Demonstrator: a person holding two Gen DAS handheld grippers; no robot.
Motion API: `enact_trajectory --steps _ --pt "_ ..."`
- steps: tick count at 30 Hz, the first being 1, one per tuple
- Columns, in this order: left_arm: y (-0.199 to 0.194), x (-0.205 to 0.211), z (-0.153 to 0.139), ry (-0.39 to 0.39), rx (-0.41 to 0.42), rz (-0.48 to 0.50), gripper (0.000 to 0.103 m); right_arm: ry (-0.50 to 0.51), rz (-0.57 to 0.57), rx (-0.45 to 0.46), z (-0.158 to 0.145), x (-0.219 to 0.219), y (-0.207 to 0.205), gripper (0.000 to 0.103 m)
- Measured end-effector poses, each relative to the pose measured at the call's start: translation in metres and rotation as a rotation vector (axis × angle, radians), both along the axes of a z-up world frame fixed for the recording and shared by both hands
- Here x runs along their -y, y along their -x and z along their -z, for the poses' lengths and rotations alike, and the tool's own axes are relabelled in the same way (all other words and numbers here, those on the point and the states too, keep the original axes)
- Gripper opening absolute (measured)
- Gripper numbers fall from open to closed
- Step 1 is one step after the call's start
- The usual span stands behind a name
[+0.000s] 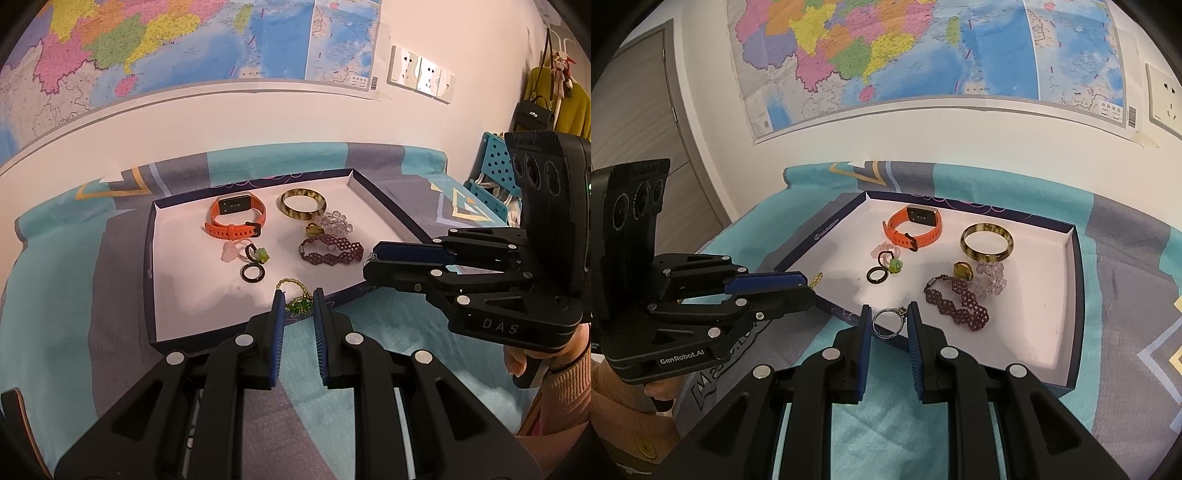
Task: Organize jewelry
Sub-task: 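Carry the gold ring and silver ring over the box interior with both tools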
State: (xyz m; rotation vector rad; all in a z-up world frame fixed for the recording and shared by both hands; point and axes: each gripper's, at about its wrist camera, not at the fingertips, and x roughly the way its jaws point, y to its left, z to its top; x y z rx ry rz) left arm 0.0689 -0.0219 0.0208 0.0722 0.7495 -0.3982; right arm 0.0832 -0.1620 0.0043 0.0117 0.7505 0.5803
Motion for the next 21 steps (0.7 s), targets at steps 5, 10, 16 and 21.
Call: enact_trajectory --steps 5,10,16,21 --pt "-0.004 -0.001 0.001 0.001 -0.004 -0.006 0.016 -0.001 0.000 -0.005 0.000 0.000 -0.003 0.017" --pt "-0.009 0.000 0.002 -0.002 -0.006 -0.009 0.016 -0.002 0.000 -0.012 0.002 -0.001 -0.007 0.017" --pt "-0.011 0.000 0.003 -0.002 -0.005 -0.010 0.016 0.002 0.006 -0.018 0.004 -0.002 -0.010 0.017" --pt "-0.014 0.001 0.004 -0.007 -0.004 -0.008 0.016 0.007 0.011 -0.025 0.006 -0.002 -0.016 0.017"
